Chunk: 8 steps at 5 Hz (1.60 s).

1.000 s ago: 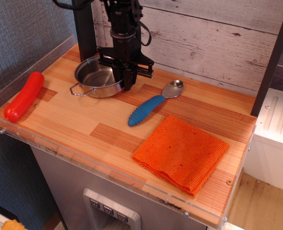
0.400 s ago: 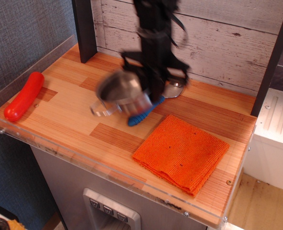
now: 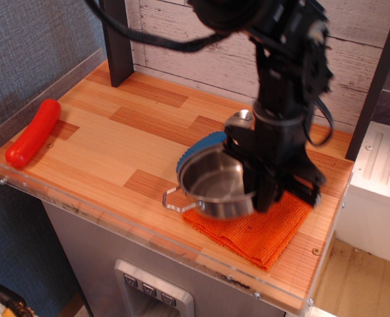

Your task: Move pot onto red towel

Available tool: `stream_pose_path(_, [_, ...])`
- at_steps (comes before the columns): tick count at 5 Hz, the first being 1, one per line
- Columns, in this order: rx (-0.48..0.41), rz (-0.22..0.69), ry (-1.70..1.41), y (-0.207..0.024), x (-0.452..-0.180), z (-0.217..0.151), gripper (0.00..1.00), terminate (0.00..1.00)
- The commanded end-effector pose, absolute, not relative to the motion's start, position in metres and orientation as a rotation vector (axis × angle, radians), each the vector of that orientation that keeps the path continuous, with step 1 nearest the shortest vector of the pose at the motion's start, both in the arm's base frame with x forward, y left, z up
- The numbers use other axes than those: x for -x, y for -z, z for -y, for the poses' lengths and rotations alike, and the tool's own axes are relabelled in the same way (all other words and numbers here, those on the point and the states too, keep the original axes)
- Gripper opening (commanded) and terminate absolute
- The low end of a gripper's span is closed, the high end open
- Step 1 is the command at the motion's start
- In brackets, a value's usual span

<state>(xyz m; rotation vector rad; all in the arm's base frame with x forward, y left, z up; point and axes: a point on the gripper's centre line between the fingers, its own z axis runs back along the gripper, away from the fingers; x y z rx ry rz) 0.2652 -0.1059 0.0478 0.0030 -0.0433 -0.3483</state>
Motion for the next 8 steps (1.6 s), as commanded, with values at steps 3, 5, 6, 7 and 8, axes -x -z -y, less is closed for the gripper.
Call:
stream_pose_path(3, [-0.047, 0.100, 0.367, -0.056, -0.260, 0.108, 0.00, 0.00])
stream_pose_path(5, [-0.006, 0.077, 0.366, -0.050, -0.270, 0.105, 0.00, 0.00])
stream_pose_path(6, [0.023, 0.068, 0.438, -0.049, -0.268, 0.109, 1.00, 0.00])
stream_pose_path(7, [0.044, 0.085, 0.457, -0.060, -0.268, 0.109, 1.00, 0.00])
stream_pose_path(8, [0.098, 0.122, 0.420, -0.082, -0.273, 0.097, 1.00, 0.00])
